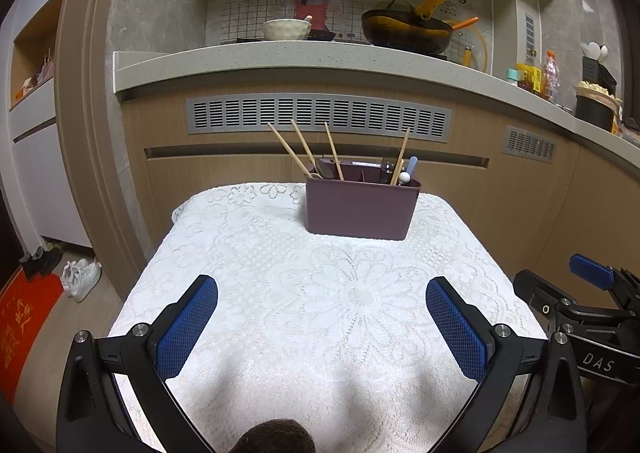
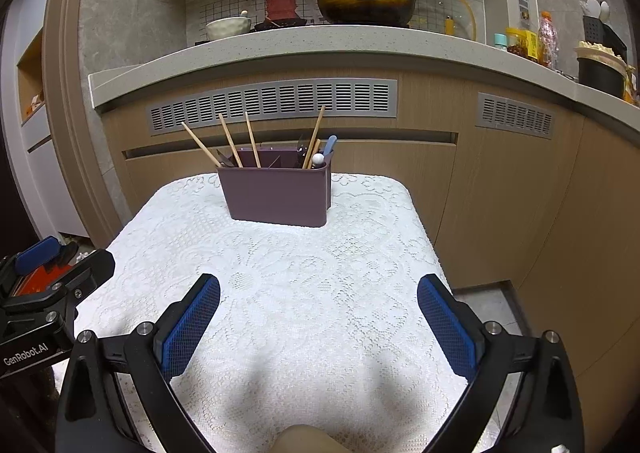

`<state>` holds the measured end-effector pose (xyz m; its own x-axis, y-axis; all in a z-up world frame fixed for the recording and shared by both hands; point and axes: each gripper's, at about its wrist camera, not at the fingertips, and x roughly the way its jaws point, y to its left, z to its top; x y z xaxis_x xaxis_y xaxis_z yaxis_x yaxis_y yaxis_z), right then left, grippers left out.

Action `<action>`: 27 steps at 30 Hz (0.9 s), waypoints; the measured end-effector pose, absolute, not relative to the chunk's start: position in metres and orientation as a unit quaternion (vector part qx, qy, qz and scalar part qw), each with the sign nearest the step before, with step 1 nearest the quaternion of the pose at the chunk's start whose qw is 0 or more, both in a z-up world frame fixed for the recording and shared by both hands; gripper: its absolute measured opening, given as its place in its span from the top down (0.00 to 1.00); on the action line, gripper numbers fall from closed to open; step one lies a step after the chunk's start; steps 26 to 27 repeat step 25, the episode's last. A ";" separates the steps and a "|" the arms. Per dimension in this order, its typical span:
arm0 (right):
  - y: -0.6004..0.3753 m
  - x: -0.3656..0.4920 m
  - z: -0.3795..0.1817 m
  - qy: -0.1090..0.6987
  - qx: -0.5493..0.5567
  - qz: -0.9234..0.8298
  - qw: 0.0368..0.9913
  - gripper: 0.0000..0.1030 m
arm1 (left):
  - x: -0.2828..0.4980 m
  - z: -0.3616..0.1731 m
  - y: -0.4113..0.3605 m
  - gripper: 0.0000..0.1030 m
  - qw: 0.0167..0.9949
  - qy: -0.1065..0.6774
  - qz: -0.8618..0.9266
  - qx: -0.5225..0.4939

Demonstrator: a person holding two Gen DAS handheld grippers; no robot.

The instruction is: Organize utensils

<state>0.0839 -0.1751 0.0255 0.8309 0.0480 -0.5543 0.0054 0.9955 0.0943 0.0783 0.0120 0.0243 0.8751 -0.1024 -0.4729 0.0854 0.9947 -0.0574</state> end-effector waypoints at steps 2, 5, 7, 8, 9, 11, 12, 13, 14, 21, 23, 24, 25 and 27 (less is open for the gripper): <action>-0.175 0.084 0.025 0.290 0.047 0.011 0.956 0.05 | 0.078 0.024 0.012 0.00 0.968 0.245 -0.049 -0.018; -0.175 0.084 0.026 0.290 0.046 0.011 0.956 0.05 | 0.078 0.024 0.011 0.00 0.968 0.245 -0.049 -0.016; -0.175 0.083 0.026 0.289 0.046 0.012 0.956 0.05 | 0.077 0.023 0.011 0.00 0.968 0.245 -0.048 -0.017; -0.175 0.083 0.026 0.289 0.047 0.011 0.956 0.05 | 0.077 0.023 0.011 0.00 0.968 0.245 -0.048 -0.017; -0.175 0.083 0.026 0.289 0.047 0.011 0.956 0.05 | 0.077 0.023 0.011 0.00 0.968 0.245 -0.048 -0.017; -0.176 0.082 0.027 0.288 0.048 0.012 0.956 0.05 | 0.077 0.023 0.011 0.00 0.968 0.245 -0.047 -0.016; -0.175 0.082 0.027 0.286 0.048 0.012 0.957 0.05 | 0.077 0.023 0.011 0.00 0.968 0.246 -0.046 -0.017; -0.176 0.082 0.028 0.286 0.048 0.012 0.957 0.05 | 0.077 0.023 0.011 0.00 0.968 0.246 -0.046 -0.017; -0.177 0.082 0.028 0.285 0.049 0.014 0.957 0.05 | 0.076 0.022 0.011 0.00 0.968 0.246 -0.045 -0.018; -0.176 0.081 0.029 0.285 0.049 0.015 0.957 0.05 | 0.074 0.022 0.011 0.00 0.968 0.245 -0.041 -0.018; -0.177 0.081 0.029 0.285 0.049 0.016 0.957 0.05 | 0.073 0.022 0.010 0.00 0.969 0.243 -0.040 -0.016; -0.176 0.080 0.029 0.285 0.049 0.016 0.957 0.05 | 0.072 0.022 0.010 0.00 0.969 0.243 -0.040 -0.016; -0.177 0.080 0.029 0.284 0.049 0.017 0.957 0.04 | 0.072 0.022 0.009 0.00 0.969 0.243 -0.040 -0.016; -0.177 0.080 0.029 0.284 0.049 0.017 0.957 0.04 | 0.072 0.022 0.009 0.00 0.969 0.243 -0.040 -0.016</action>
